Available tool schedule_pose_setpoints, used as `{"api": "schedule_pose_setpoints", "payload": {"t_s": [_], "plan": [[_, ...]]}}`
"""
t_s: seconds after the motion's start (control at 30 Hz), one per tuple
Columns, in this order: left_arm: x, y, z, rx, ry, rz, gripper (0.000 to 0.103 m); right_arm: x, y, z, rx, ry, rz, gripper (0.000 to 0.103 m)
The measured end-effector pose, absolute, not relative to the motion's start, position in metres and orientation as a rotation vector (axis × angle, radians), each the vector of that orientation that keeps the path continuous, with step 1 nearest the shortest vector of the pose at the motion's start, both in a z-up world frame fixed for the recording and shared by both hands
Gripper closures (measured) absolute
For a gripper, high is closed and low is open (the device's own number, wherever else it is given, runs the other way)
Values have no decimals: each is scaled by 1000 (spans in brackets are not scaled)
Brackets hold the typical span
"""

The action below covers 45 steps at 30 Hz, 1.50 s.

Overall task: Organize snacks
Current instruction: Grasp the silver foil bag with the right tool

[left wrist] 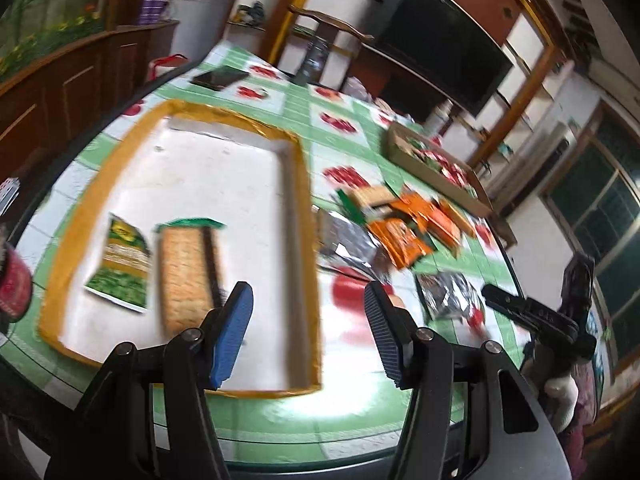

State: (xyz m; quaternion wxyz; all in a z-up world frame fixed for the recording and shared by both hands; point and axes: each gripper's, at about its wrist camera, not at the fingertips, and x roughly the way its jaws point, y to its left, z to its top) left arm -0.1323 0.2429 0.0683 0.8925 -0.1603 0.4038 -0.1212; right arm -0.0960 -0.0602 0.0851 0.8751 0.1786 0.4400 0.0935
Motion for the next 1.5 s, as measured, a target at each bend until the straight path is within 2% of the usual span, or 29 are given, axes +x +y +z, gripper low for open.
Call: {"api": "schedule_pose_setpoints", "payload": {"t_s": [0.13, 0.27, 0.57, 0.8, 1.0, 1.17, 1.27, 1.5], "plan": [[-136, 224, 69, -288, 852, -275, 46, -97, -48, 93, 314, 876, 235, 33], [-136, 213, 69, -267, 865, -288, 46, -84, -26, 96, 199, 873, 285, 23], [-136, 205, 60, -259, 898, -302, 46, -44, -5, 73, 143, 962, 323, 23], [-131, 203, 53, -278, 915, -311, 44, -66, -3, 68, 97, 1045, 410, 23], [-128, 182, 49, -236, 939, -361, 44, -74, 19, 62, -56, 1019, 417, 20], [-127, 171, 55, -174, 928, -371, 44, -73, 39, 53, -148, 1031, 451, 22], [-119, 165, 55, -146, 939, -370, 44, -75, 39, 56, -155, 1027, 475, 44], [-88, 124, 61, -31, 962, -439, 44, -68, 14, 61, -190, 985, 342, 44]]}}
